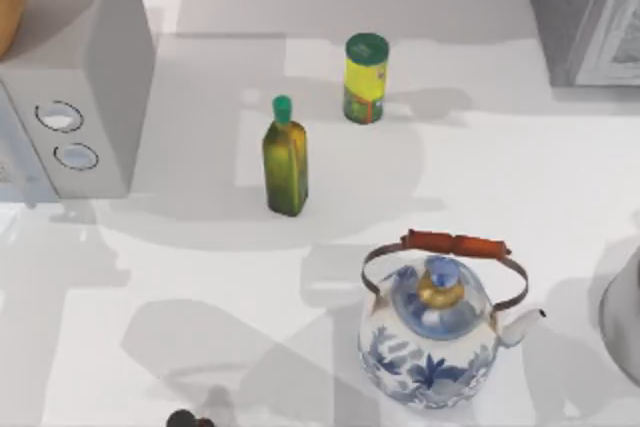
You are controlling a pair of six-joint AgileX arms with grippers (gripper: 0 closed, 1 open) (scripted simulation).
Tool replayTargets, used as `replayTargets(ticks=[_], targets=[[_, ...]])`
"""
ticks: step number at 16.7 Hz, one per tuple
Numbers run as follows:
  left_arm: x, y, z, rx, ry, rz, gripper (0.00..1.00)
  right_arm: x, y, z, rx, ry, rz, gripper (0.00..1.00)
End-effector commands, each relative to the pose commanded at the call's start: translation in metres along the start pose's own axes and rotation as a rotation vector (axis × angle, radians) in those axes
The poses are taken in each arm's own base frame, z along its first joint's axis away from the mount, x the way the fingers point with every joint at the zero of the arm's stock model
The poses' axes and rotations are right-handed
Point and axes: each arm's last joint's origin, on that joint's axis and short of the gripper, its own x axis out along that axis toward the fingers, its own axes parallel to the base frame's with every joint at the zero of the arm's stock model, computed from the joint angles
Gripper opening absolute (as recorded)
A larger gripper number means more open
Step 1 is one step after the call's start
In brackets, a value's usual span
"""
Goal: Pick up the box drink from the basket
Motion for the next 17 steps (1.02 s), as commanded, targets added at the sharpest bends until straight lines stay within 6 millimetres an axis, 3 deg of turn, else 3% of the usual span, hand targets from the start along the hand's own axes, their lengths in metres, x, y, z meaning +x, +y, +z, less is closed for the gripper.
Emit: replayTargets(ticks=[3,6,13,17], targets=[[-0.007,-0.002,-0.044,0.000,-0.010,0.002,0.00,0.000,0.000,0.000,0.000,0.000,0.000,1.00],[-0.007,-0.004,-0.064,0.000,-0.016,0.004,0.00,0.000,0.000,0.000,0.000,0.000,0.000,1.00],[-0.006,-0.004,-0.066,0.005,0.002,-0.003,0.00,0.000,0.000,0.000,0.000,0.000,0.000,1.00],[-0.001,-0.008,-0.060,0.037,0.086,-0.102,0.00,0.000,0.000,0.000,0.000,0.000,0.000,1.00]])
